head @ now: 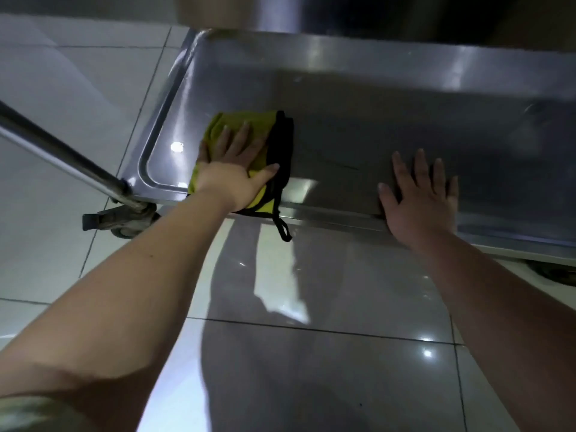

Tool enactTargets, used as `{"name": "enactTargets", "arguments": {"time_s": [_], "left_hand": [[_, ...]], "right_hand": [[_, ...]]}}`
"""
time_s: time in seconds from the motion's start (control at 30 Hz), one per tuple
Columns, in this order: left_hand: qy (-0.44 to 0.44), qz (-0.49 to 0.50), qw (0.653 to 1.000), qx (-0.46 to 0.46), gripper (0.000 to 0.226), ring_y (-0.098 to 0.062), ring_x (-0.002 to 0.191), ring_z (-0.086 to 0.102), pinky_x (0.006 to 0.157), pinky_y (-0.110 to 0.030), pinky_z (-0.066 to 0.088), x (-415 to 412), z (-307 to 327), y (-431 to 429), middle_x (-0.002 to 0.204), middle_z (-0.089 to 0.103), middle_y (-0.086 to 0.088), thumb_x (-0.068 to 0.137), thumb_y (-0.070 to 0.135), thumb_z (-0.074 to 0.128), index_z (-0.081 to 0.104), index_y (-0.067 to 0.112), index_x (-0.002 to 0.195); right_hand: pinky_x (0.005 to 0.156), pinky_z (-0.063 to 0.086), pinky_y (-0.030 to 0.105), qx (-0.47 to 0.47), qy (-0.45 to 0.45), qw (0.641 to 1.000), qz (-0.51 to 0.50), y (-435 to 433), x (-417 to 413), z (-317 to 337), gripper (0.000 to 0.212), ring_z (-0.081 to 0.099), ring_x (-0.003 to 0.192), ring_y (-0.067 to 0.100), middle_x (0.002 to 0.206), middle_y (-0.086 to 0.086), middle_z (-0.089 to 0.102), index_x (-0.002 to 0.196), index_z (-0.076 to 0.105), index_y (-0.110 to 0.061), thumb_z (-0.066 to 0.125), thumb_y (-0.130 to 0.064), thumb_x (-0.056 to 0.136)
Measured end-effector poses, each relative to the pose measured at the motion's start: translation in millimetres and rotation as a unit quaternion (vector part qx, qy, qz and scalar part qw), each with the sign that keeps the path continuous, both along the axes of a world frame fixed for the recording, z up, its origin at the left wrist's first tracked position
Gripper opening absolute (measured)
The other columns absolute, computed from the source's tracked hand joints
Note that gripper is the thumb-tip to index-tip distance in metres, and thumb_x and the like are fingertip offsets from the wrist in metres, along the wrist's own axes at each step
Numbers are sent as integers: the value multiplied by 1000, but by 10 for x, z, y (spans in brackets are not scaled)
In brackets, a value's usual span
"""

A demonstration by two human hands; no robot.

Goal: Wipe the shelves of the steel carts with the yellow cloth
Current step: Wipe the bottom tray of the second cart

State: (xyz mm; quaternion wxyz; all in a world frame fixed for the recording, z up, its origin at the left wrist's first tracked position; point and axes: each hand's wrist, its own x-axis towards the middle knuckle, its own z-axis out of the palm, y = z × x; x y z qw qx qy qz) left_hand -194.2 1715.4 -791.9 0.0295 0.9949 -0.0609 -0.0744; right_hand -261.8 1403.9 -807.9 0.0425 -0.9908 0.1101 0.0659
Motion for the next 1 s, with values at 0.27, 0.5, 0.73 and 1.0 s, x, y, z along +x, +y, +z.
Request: {"name": "enactTargets", "arguments": {"time_s": [0.27, 0.5, 0.73, 1.0], "left_hand": [[-13, 12, 1000, -15, 70, -17, 149, -6, 116, -55, -3, -53, 17, 33, 162, -2, 16, 80, 79, 12, 5, 56, 146], [-15, 20, 998, -57, 68, -13, 149, -5, 118, -51, -4, -34, 2, 420, 161, 2, 17, 82, 80, 21, 8, 58, 145], [-1, 94, 996, -1, 70, -18, 149, -6, 117, -56, -7, 57, 22, 1114, 162, -2, 14, 81, 81, 11, 2, 56, 146], [0, 85, 996, 18, 70, -20, 149, -8, 116, -57, -6, 35, -36, 1103, 162, -6, 13, 80, 82, 4, -3, 57, 146]], "right_hand": [[109, -14, 67, -35, -53, 984, 166, 1234, 337, 198, 59, -9, 148, 38, 164, -4, 1, 153, 11, -38, 18, -56, 97], [107, -11, 71, -4, -10, 994, 108, 1302, 374, -12, 63, -13, 147, 37, 162, -16, -10, 150, -6, -48, 8, -68, 92], [108, -10, 71, -2, -29, 993, 111, 1297, 368, -21, 64, -10, 148, 37, 162, -15, -5, 151, 0, -46, 13, -68, 93], [102, -14, 75, -26, -27, 998, 51, 768, 334, -1, 66, -5, 147, 41, 162, -16, 1, 149, 4, -50, 10, -74, 88]]}}
